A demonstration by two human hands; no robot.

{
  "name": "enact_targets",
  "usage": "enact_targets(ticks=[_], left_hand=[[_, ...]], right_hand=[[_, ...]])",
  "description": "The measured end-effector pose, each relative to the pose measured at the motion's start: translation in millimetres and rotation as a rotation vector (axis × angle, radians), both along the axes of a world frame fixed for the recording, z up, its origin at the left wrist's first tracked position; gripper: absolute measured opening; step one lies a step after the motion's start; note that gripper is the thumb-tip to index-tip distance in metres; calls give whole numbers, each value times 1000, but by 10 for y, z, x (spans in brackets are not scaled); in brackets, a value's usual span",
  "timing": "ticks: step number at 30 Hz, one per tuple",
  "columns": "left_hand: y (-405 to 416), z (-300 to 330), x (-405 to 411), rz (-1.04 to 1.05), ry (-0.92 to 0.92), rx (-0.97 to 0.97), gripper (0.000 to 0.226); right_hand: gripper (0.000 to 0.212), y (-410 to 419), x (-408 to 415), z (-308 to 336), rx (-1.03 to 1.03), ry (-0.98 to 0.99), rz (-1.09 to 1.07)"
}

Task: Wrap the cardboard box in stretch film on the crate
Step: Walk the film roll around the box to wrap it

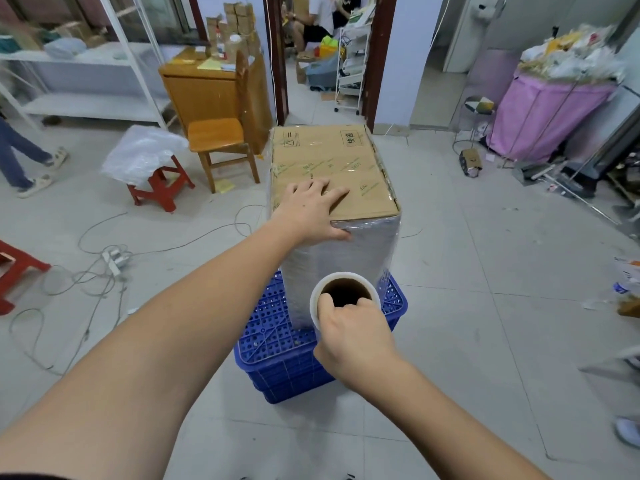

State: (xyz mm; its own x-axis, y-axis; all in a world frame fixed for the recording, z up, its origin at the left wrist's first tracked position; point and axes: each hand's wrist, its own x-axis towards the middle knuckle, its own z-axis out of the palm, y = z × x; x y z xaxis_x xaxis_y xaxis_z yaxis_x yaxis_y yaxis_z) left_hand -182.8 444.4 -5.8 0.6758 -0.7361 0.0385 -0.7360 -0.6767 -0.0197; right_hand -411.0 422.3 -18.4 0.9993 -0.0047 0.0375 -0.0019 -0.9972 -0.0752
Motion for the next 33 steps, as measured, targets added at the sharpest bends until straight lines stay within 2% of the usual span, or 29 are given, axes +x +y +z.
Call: enact_targets(ticks=[4, 8, 12, 15, 17, 20, 23, 26, 29, 33], left_hand=[[19, 9, 41, -24, 22, -12, 108], [65, 79, 200, -146, 75, 14, 110], [279, 127, 510, -372, 162, -2, 100], [485, 77, 765, -596, 91, 3, 94], [569, 10, 881, -691, 37, 11, 96], [597, -103, 901, -698, 13, -17, 96], [572, -155, 819, -653, -14, -79, 91], [539, -156, 790, -630, -30, -88, 82], [478, -152, 739, -613, -50, -97, 74], [476, -151, 698, -590, -64, -78, 74]], right_hand=[[52, 28, 84, -10, -67, -68, -96], [39, 62, 125, 96, -15, -38, -209], [23, 194, 227, 174, 25, 78, -451], [20, 271, 317, 127, 52, 28, -632], [33, 278, 367, 39, -20, -34, -729], [63, 257, 398, -35, -130, -55, -832], [69, 209, 374, -91, -97, -132, -820], [71, 272, 335, -138, -105, -281, -711], [69, 388, 276, -164, -112, -359, -540], [68, 463, 272, -137, -116, -438, -354]])
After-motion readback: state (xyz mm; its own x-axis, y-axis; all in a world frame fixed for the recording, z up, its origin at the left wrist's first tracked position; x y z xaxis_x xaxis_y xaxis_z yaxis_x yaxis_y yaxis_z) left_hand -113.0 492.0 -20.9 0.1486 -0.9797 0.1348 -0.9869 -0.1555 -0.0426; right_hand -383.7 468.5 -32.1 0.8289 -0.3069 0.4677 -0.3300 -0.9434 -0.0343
